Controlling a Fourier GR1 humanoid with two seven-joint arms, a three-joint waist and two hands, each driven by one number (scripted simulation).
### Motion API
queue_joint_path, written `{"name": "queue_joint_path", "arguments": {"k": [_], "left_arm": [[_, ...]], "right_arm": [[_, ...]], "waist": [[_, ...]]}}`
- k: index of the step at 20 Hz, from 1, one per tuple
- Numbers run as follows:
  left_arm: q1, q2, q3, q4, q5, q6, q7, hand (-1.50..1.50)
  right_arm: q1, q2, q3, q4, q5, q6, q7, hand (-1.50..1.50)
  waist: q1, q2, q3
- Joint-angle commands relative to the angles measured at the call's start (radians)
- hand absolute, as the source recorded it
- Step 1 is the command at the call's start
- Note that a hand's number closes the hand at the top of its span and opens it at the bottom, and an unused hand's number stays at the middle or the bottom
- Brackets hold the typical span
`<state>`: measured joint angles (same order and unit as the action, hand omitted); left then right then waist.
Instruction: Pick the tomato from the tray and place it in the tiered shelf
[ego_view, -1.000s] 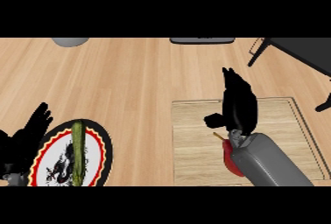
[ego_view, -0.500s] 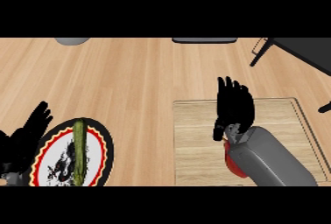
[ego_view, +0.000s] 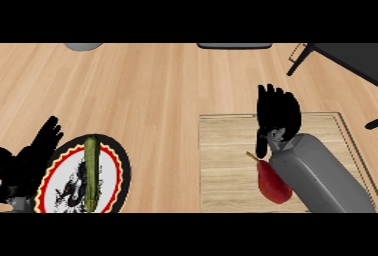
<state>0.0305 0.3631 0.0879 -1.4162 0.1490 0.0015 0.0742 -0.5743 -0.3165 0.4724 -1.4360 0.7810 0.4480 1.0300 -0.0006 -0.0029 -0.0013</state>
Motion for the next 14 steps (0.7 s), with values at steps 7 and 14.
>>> {"name": "queue_joint_path", "arguments": {"k": [7,14], "left_arm": [[-0.050,-0.016,0.012,-0.020,-0.012,0.001,0.058,0.00],[-0.032,-0.032,0.042,0.085,-0.046,-0.043,-0.031,0.00]], "right_arm": [[0.039,0.002,-0.064,0.016,0.080,0.123,0.068,-1.50],[0.121,0.001,-0.094,0.115,0.205,-0.008,-0.125,-1.50]], "waist": [[-0.001,0.001,0.001],[0.001,0.003,0.001]]}}
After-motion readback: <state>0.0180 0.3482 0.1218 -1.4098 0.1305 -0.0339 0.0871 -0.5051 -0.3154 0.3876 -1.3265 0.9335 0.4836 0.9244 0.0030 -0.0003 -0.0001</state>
